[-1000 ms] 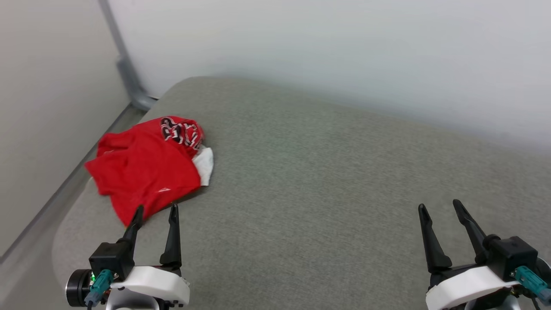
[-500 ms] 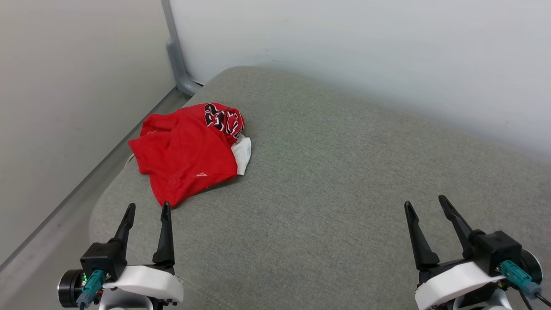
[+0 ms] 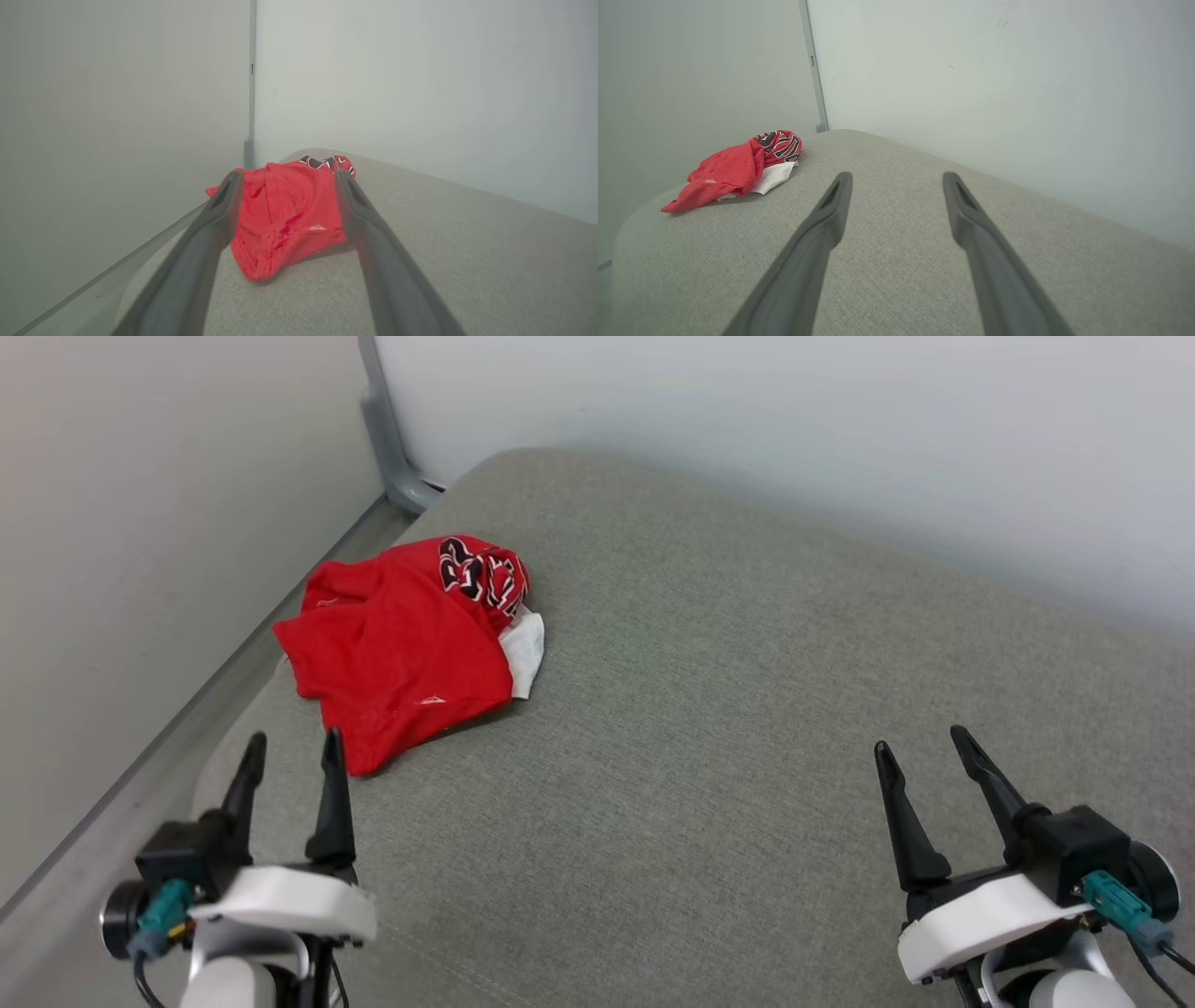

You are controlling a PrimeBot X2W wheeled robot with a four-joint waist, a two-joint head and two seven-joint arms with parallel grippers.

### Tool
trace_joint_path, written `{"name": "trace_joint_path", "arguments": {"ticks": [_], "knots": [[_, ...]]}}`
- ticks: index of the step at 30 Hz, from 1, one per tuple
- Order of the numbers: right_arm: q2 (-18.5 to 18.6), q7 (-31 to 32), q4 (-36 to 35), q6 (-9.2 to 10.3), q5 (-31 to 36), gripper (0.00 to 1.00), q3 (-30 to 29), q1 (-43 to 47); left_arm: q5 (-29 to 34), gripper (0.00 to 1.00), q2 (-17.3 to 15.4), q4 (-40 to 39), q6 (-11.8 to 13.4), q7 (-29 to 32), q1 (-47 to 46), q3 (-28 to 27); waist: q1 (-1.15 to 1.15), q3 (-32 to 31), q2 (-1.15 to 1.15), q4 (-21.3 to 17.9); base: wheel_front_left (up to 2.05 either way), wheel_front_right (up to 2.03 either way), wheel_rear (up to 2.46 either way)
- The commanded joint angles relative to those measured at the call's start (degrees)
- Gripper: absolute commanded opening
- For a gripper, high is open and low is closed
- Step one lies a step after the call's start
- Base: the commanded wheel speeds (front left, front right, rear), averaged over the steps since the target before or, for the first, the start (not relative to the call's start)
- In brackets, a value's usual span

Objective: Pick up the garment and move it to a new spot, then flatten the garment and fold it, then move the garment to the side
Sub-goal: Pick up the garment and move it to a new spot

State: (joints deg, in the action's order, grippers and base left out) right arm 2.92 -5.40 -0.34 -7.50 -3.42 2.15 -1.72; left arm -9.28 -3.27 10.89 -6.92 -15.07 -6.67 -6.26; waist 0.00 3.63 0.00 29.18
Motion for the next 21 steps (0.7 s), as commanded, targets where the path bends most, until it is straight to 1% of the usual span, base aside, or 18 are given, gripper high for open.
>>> {"name": "trace_joint_path", "arguments": {"ticks": [1, 6, 9, 10, 11, 15, 21], "knots": [[0.0, 0.4, -0.5, 0.02, 0.7, 1.0, 0.0, -1.2, -0.7, 1.0, -0.8, 0.5, -0.2, -0.2, -2.0, -0.3, 0.0, 1.5, 0.0, -0.8, 0.0, 0.0, 0.0], [0.0, 2.2, -1.8, 0.02, 3.1, 1.0, 1.3, -3.6, -3.4, 1.0, -3.2, 1.9, -0.5, -0.2, -8.2, -1.1, 0.0, 6.0, 0.0, -3.3, 0.0, 0.0, 0.0], [0.0, 2.9, -2.8, 0.03, 4.7, 1.0, 1.3, -5.2, -5.5, 1.0, -5.2, 3.3, -0.5, -0.1, -12.4, -1.5, 0.0, 8.9, 0.0, -4.8, 0.0, 0.0, 0.0], [0.0, 2.9, -2.8, 0.03, 4.7, 1.0, 1.3, -5.2, -5.5, 1.0, -5.2, 3.3, -0.5, -0.1, -12.4, -1.5, 0.0, 8.9, 0.0, -4.8, 0.0, 0.0, 0.0], [0.0, 3.3, -3.1, 0.03, 5.2, 1.0, 1.3, -5.6, -6.3, 1.0, -6.0, 4.0, -0.5, -0.1, -13.8, -1.6, 0.0, 9.8, 0.0, -5.3, 0.0, 0.0, 0.0], [0.0, 4.1, -4.8, 0.03, 6.4, 1.0, 0.2, -6.7, -10.9, 1.0, -10.3, 7.1, -0.6, 2.9, -20.2, -0.5, 0.0, 13.4, 0.0, -7.0, 0.0, 0.0, 0.0], [0.0, 4.7, -7.3, 0.02, 8.2, 1.0, -0.8, -8.8, -18.8, 1.0, -18.4, 10.3, -0.6, 9.5, -29.2, 1.6, 0.0, 18.8, 0.0, -9.5, 0.0, 0.0, 0.0]]}}
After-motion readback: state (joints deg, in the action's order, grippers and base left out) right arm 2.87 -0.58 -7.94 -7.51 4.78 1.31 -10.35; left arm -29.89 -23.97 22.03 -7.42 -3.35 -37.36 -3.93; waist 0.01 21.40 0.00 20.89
